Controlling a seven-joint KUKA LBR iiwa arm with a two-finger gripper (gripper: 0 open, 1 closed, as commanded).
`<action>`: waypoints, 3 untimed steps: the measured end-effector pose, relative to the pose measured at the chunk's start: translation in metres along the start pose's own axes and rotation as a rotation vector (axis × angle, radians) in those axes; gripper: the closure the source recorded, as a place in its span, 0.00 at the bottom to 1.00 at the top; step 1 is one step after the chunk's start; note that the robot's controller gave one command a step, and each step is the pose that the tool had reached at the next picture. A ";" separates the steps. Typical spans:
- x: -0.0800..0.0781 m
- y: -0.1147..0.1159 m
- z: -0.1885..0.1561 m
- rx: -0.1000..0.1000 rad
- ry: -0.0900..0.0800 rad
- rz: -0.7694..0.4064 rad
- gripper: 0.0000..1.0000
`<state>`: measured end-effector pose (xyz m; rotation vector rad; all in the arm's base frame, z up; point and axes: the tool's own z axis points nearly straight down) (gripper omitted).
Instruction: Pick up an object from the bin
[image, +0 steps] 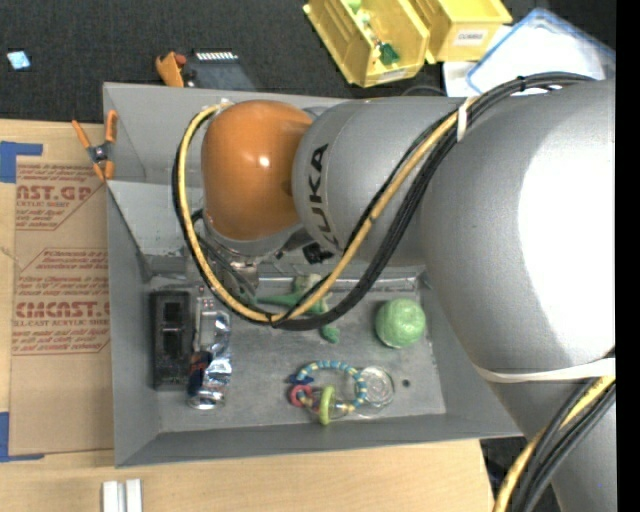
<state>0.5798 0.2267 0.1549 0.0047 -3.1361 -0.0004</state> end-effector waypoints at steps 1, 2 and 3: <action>-0.002 -0.001 -0.004 -0.001 -0.007 0.002 0.00; 0.046 -0.020 0.054 -0.001 -0.014 -0.332 0.00; 0.054 -0.026 0.054 0.002 -0.005 -0.575 0.00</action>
Offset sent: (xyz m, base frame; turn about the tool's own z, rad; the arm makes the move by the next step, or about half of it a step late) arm -0.0728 -0.0315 -0.0849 -0.4895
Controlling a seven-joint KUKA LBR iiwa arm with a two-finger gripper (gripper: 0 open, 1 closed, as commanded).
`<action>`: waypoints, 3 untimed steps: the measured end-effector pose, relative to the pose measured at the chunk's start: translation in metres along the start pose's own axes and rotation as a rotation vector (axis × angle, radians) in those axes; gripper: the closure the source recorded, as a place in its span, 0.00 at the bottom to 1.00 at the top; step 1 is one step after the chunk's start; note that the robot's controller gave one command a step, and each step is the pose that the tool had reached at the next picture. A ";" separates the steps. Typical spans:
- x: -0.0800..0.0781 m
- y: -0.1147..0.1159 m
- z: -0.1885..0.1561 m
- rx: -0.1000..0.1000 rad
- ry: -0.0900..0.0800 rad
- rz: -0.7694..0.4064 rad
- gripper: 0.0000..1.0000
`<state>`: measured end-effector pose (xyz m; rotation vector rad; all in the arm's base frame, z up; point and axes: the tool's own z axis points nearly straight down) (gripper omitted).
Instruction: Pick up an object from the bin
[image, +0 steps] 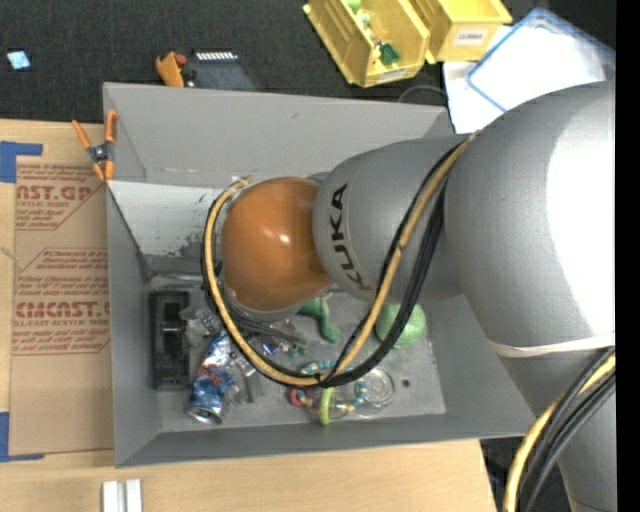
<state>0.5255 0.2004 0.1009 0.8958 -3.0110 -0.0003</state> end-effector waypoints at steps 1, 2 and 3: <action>0.032 0.011 0.001 0.002 -0.005 -0.314 0.00; 0.023 0.010 0.023 0.014 -0.032 -0.431 0.00; 0.030 -0.006 0.029 0.012 -0.022 -0.635 1.00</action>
Offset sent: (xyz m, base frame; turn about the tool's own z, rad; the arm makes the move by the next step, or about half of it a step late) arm -0.0299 -0.0055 -0.0309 -0.4368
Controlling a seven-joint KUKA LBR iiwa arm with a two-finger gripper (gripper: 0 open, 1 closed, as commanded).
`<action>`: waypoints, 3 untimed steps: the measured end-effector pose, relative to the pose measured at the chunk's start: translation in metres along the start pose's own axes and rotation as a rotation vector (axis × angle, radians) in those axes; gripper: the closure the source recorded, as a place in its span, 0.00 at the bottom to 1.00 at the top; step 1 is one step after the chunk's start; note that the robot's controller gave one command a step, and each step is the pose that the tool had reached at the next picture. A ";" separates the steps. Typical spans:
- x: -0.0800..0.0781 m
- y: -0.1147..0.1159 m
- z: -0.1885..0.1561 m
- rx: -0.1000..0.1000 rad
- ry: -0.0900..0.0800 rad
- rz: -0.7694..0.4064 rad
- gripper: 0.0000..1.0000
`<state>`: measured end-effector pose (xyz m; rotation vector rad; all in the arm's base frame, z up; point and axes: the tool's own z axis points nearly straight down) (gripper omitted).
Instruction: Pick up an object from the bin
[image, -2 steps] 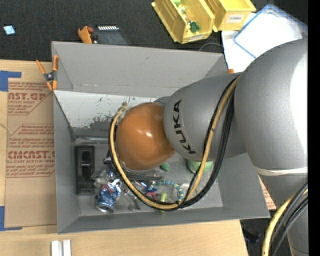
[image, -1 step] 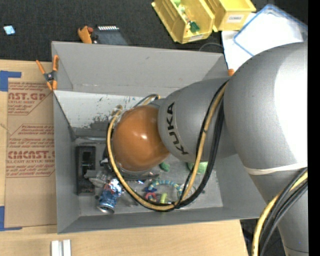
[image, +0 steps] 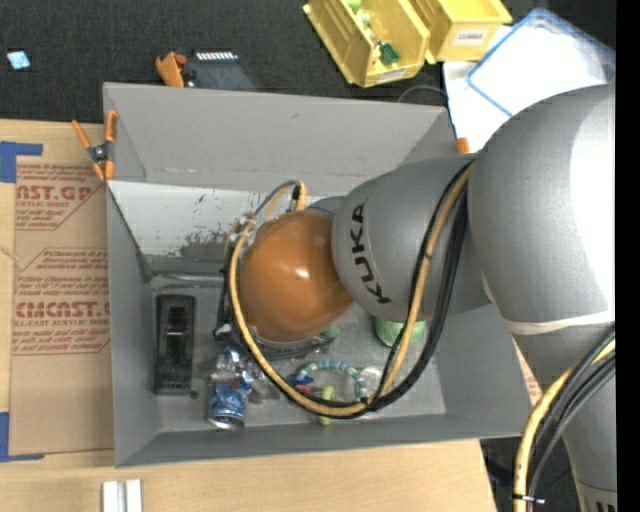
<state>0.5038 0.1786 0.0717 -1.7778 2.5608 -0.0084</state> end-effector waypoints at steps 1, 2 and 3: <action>0.000 0.000 0.000 0.000 0.000 0.000 1.00; 0.000 0.001 -0.003 -0.002 0.000 0.001 1.00; -0.001 0.001 -0.022 -0.004 0.001 0.001 1.00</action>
Offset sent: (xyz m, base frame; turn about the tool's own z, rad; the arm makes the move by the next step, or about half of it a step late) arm 0.0001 0.0000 0.0064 -0.0002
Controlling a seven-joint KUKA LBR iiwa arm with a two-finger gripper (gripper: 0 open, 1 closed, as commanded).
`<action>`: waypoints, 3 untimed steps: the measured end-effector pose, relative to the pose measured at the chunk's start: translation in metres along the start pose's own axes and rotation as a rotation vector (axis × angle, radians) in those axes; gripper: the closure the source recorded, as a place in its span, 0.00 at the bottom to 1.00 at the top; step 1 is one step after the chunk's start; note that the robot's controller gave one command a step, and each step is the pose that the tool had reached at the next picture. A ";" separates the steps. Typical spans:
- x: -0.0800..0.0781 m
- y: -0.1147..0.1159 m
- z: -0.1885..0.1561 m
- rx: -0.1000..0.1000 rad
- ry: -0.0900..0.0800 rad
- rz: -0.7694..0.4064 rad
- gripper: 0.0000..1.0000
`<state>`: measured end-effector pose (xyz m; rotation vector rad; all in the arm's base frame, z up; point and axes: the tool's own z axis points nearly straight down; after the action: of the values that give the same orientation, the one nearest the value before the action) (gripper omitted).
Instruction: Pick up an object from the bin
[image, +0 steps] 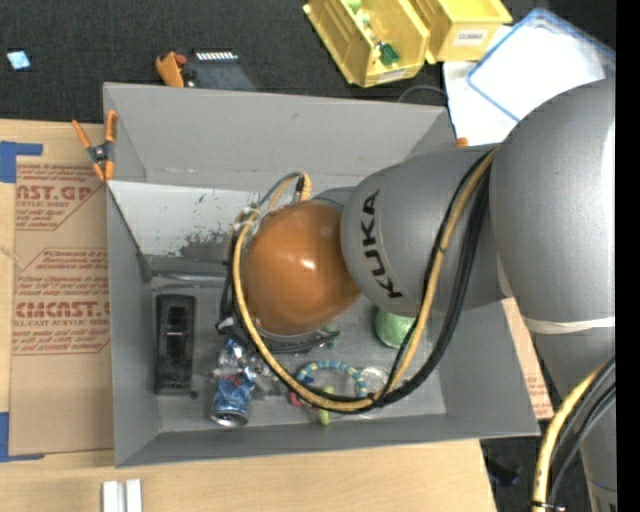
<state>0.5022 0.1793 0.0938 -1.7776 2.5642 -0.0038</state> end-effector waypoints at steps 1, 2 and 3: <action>-0.001 -0.001 -0.013 0.002 -0.002 0.000 1.00; -0.001 0.000 -0.026 -0.001 0.000 0.001 1.00; -0.002 -0.001 -0.038 0.002 -0.004 0.001 1.00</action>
Offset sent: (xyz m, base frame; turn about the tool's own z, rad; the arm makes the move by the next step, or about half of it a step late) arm 0.0004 0.0001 0.0475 -0.0002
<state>0.5026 0.1805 0.1319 -1.7738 2.5620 -0.0030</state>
